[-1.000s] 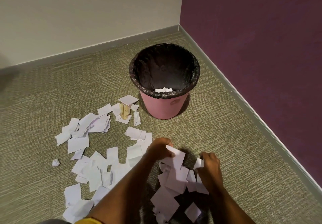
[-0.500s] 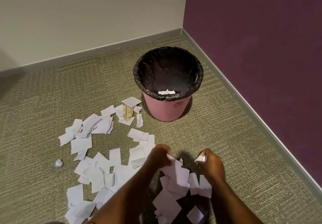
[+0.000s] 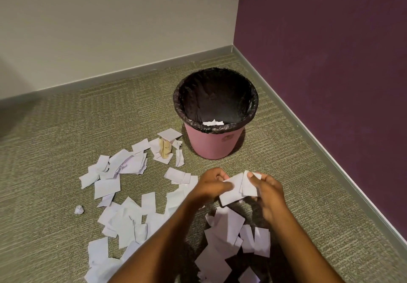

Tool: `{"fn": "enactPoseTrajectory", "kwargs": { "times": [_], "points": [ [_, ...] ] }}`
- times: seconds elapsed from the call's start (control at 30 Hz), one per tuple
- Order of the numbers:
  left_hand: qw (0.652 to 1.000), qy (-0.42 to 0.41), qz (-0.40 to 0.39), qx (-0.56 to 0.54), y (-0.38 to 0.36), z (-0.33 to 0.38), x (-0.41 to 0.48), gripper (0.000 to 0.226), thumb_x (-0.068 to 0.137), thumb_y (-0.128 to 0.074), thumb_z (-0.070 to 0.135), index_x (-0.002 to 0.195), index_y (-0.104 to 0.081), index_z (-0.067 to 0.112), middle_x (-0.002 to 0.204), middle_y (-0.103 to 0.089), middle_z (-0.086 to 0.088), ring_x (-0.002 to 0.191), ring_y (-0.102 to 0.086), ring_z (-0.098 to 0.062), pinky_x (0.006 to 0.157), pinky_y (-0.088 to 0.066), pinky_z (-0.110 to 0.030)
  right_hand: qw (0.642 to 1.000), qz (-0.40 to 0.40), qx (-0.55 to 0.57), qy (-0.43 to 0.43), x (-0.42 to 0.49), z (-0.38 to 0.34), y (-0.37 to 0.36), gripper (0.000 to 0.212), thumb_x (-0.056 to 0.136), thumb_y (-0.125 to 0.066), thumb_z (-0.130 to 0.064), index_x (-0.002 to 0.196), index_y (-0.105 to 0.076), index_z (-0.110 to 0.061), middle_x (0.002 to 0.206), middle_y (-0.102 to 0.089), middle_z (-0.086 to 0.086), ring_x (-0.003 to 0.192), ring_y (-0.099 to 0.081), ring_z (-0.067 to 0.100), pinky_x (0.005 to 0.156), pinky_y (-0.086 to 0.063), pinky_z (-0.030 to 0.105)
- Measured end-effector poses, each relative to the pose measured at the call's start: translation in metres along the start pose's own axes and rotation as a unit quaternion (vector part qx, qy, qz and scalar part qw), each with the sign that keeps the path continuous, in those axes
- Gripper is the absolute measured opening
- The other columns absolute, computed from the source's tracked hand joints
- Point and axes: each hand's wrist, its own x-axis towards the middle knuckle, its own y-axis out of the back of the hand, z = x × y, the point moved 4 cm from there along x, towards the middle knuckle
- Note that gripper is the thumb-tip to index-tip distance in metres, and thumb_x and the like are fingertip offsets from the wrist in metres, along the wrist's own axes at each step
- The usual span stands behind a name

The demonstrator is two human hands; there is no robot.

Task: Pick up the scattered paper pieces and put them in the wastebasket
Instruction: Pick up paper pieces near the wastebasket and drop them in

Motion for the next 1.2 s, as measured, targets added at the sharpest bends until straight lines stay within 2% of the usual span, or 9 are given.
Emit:
{"fn": "enactPoseTrajectory", "kwargs": {
  "times": [0.2, 0.37, 0.47, 0.6, 0.73, 0.9, 0.97, 1.07, 1.2],
  "points": [
    [0.982, -0.086, -0.004, -0.170, -0.019, 0.090, -0.019, 0.010, 0.093, -0.069, 0.009, 0.096, -0.062, 0.015, 0.078, -0.059, 0.001, 0.070, -0.055, -0.010, 0.061, -0.044, -0.024, 0.987, 0.036, 0.031, 0.154, -0.040, -0.093, -0.019, 0.019, 0.097, -0.079, -0.015, 0.113, -0.073, -0.007, 0.108, -0.080, 0.017, 0.085, -0.078, 0.022, 0.060, -0.061, 0.030],
    [0.958, -0.158, 0.082, -0.224, -0.010, 0.164, -0.035, 0.013, 0.094, -0.070, 0.011, 0.104, -0.063, 0.006, 0.087, -0.063, -0.006, 0.078, -0.058, -0.019, 0.061, -0.048, -0.029, 0.953, 0.034, 0.053, 0.297, -0.080, -0.168, -0.041, 0.015, 0.100, -0.076, -0.020, 0.112, -0.070, -0.013, 0.098, -0.077, -0.001, 0.077, -0.074, 0.007, 0.056, -0.059, 0.026],
    [0.936, -0.163, 0.146, -0.274, 0.011, 0.190, -0.033, 0.015, 0.092, -0.076, 0.025, 0.103, -0.068, 0.019, 0.090, -0.073, -0.004, 0.081, -0.070, -0.021, 0.071, -0.057, -0.040, 0.939, 0.012, 0.033, 0.341, -0.085, -0.199, -0.071, 0.011, 0.097, -0.078, -0.023, 0.106, -0.071, -0.021, 0.100, -0.077, -0.003, 0.084, -0.074, 0.010, 0.068, -0.062, 0.032],
    [0.903, -0.129, 0.187, -0.364, 0.048, 0.208, -0.025, 0.030, 0.098, -0.074, 0.029, 0.122, -0.067, 0.013, 0.111, -0.079, -0.016, 0.102, -0.079, -0.031, 0.090, -0.065, -0.053, 0.952, -0.028, -0.022, 0.303, -0.065, -0.216, -0.117, 0.023, 0.097, -0.078, -0.032, 0.116, -0.071, -0.022, 0.110, -0.079, 0.004, 0.096, -0.080, 0.021, 0.074, -0.067, 0.040],
    [0.899, -0.075, 0.128, -0.413, 0.075, 0.216, -0.031, 0.056, 0.101, -0.062, 0.058, 0.133, -0.064, 0.011, 0.119, -0.079, -0.018, 0.110, -0.077, -0.038, 0.099, -0.056, -0.069, 0.976, -0.099, -0.055, 0.186, -0.051, -0.215, -0.145, 0.043, 0.102, -0.069, -0.049, 0.132, -0.063, -0.019, 0.120, -0.072, 0.006, 0.112, -0.074, 0.025, 0.067, -0.067, 0.041],
    [0.882, -0.026, 0.119, -0.456, 0.086, 0.211, -0.042, 0.039, 0.105, -0.049, 0.063, 0.100, -0.057, 0.024, 0.087, -0.076, -0.003, 0.091, -0.075, -0.032, 0.104, -0.054, -0.064, 0.981, -0.108, -0.059, 0.152, -0.043, -0.210, -0.150, 0.059, 0.104, -0.065, -0.053, 0.148, -0.054, -0.015, 0.130, -0.059, 0.001, 0.107, -0.067, 0.017, 0.074, -0.068, 0.036],
    [0.874, -0.016, 0.103, -0.474, 0.084, 0.206, -0.043, 0.047, 0.102, -0.052, 0.068, 0.118, -0.061, 0.024, 0.118, -0.070, -0.008, 0.119, -0.068, -0.040, 0.106, -0.051, -0.067, 0.981, -0.112, -0.050, 0.151, -0.040, -0.206, -0.148, 0.062, 0.101, -0.068, -0.055, 0.147, -0.055, -0.016, 0.138, -0.059, 0.003, 0.114, -0.065, 0.020, 0.075, -0.067, 0.035],
    [0.881, -0.030, 0.133, -0.454, 0.085, 0.195, -0.039, 0.079, 0.098, -0.057, 0.070, 0.159, -0.042, 0.021, 0.158, -0.045, -0.012, 0.143, -0.049, -0.045, 0.100, -0.057, -0.064, 0.980, -0.112, -0.041, 0.159, -0.040, -0.203, -0.142, 0.059, 0.099, -0.072, -0.052, 0.146, -0.056, -0.019, 0.145, -0.056, 0.001, 0.124, -0.057, 0.018, 0.079, -0.065, 0.035],
    [0.913, -0.044, 0.126, -0.385, 0.076, 0.173, -0.045, 0.057, 0.104, -0.056, 0.059, 0.133, -0.066, 0.011, 0.123, -0.075, -0.013, 0.112, -0.075, -0.030, 0.100, -0.061, -0.051, 0.977, -0.115, -0.012, 0.177, -0.049, -0.196, -0.122, 0.034, 0.101, -0.074, -0.036, 0.129, -0.067, -0.018, 0.129, -0.071, 0.004, 0.108, -0.073, 0.020, 0.079, -0.065, 0.034]
  ]
}}
